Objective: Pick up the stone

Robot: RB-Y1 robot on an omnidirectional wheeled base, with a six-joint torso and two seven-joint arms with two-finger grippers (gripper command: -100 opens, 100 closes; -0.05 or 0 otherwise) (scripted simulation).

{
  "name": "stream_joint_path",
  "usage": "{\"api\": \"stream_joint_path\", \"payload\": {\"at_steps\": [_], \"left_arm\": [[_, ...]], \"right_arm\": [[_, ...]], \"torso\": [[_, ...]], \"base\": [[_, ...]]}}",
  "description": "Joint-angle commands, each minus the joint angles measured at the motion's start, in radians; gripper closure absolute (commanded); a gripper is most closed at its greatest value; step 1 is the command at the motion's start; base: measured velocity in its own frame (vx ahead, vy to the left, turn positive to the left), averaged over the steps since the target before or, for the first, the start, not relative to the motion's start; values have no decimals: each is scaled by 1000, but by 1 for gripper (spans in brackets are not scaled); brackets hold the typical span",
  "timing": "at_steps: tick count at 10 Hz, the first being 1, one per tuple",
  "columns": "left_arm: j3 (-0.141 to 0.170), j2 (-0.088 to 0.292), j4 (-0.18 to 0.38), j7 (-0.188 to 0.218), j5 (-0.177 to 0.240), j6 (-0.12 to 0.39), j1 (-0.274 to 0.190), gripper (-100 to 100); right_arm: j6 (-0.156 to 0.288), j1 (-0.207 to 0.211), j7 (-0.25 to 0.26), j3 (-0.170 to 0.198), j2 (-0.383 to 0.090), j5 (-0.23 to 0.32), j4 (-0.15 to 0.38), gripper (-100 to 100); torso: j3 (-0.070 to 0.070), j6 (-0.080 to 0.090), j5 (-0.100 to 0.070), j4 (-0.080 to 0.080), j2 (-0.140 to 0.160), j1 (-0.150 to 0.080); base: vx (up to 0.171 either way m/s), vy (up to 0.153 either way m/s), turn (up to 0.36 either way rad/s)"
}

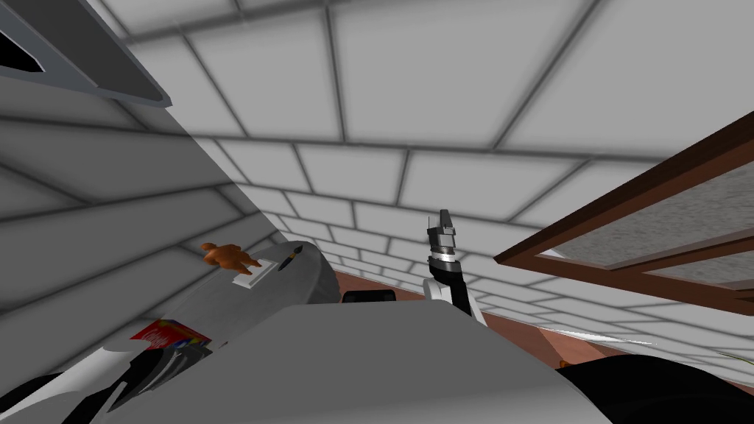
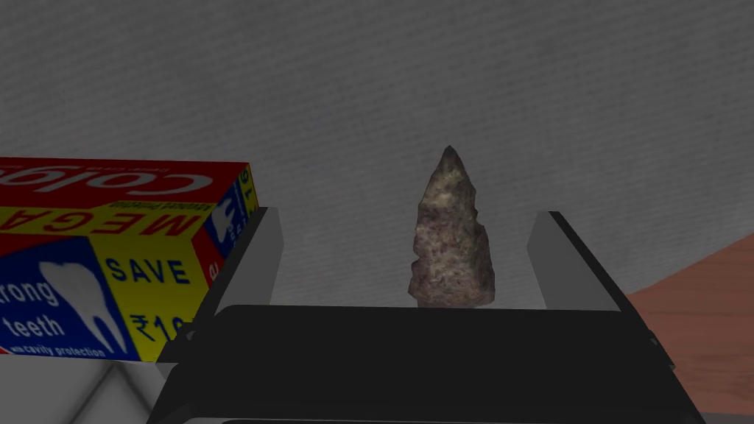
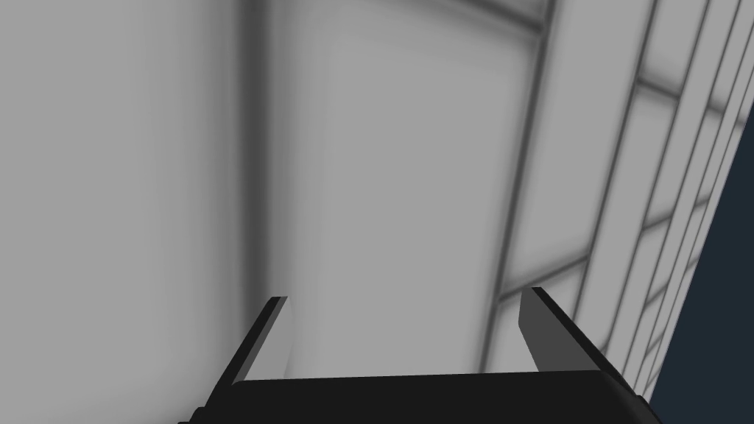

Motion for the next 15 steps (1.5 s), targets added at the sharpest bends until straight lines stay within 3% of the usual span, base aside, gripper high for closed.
{"api": "stream_joint_path", "payload": {"at_steps": [1, 2, 3, 4, 6, 8, 9, 10, 14, 15], "left_arm": [[3, 6, 50, -21, 3, -5, -13, -100], [3, 6, 78, -21, 3, -5, -13, -100], [53, -14, 118, -56, -46, 5, -26, -100], [76, -14, -4, -18, -57, 5, 8, -100], [80, -14, 32, -56, -57, 5, -26, -100], [80, -14, 88, -56, -57, 5, -26, -100], [79, -3, 114, -74, -55, -4, -50, -100], [79, -2, 124, -80, -55, -6, -53, 100], [80, -3, 123, -79, -54, -4, -52, 100], [80, -3, 123, -79, -54, -4, -52, 0]], "right_arm": [[0, 0, 0, 0, 0, 0, 0, 0], [0, 0, 0, 0, 0, 0, 0, 0], [0, 0, 0, 0, 0, 0, 0, 0], [0, 0, 0, 0, 0, 0, 0, 0], [0, 0, 0, 0, 0, 0, 0, 0], [0, 0, 0, 0, 0, 0, 0, 0], [0, 0, 0, 0, 0, 0, 0, 0], [0, 0, 0, 0, 0, 0, 0, 0], [0, 0, 0, 0, 0, 0, 0, 0], [0, 0, 0, 0, 0, 0, 0, 0]], "torso": [[0, 0, 0, 0, 0, 0], [0, 0, 0, 0, 0, 0], [0, 0, 0, 0, 0, 0], [0, 0, 0, 0, 1, 0], [0, 0, 0, 0, 0, 0], [0, 0, 0, 0, 0, 0], [0, 0, 0, 0, 0, 0], [0, 0, 0, 0, 0, 0], [0, 0, 1, 0, 0, 3], [0, 0, 1, 0, 0, 3]], "base": [[0, 0, 0], [0, 0, 0], [3, 1, -65], [0, -1, -13], [0, 0, 0], [0, 0, 0], [0, 0, 0], [0, 0, 0], [0, 0, 0], [0, 0, 0]]}}
